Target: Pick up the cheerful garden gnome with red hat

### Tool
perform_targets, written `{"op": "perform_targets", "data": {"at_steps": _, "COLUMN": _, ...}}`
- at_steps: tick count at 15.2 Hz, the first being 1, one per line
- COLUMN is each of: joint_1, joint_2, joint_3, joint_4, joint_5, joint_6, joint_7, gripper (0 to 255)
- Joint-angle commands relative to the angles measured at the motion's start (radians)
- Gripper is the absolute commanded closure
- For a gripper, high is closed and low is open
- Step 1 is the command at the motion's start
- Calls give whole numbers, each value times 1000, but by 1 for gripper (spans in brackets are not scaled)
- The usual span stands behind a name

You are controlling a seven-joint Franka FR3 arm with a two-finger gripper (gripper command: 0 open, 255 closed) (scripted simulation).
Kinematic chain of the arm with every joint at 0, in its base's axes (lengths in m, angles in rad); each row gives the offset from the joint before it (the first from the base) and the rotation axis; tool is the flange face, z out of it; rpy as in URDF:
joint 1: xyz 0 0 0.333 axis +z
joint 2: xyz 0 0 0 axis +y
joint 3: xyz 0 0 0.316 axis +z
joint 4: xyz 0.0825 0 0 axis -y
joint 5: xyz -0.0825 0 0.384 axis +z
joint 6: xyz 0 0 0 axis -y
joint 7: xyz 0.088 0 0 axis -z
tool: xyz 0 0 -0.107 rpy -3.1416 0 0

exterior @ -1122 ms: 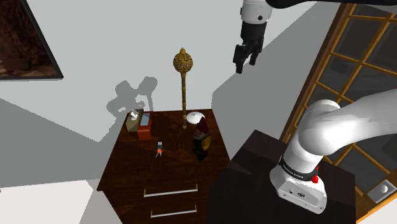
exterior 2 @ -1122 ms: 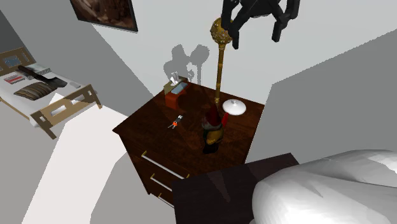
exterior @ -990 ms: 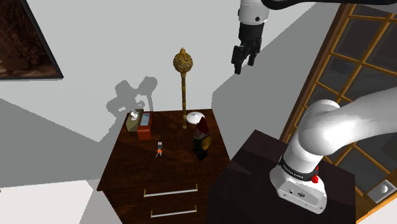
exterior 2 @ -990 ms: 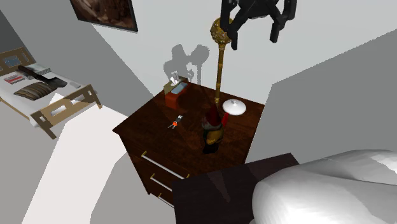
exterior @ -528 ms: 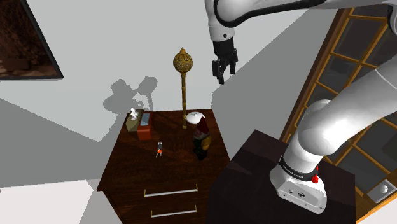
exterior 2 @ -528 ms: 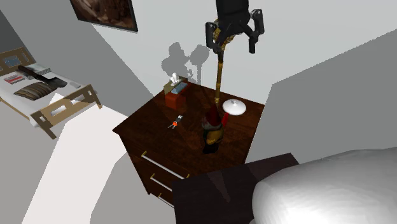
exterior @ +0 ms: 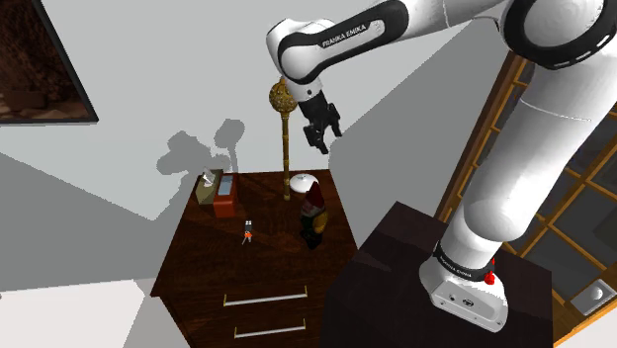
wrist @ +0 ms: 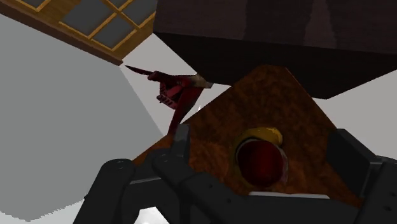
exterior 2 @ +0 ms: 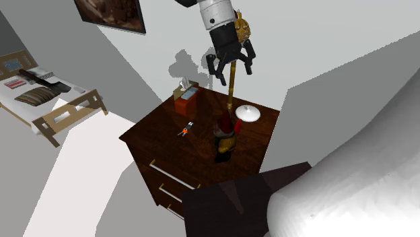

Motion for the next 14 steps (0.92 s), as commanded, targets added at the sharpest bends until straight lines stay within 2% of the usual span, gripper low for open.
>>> {"op": "perform_targets", "data": {"at_steps": 1, "joint_1": 7, "joint_2": 109, "joint_3": 8, "joint_4": 62, "joint_5": -20, "joint_6": -22, "joint_7": -6, "gripper": 0}}
{"op": "perform_targets", "data": {"at_steps": 12, "joint_1": 70, "joint_2": 650, "joint_3": 14, "joint_4": 382, "joint_5": -134, "joint_6": -164, "joint_7": -65, "gripper": 0}}
{"op": "perform_targets", "data": {"at_steps": 14, "joint_1": 77, "joint_2": 702, "joint_3": 12, "joint_4": 410, "joint_5": -143, "joint_6": -169, "joint_7": -70, "gripper": 0}}
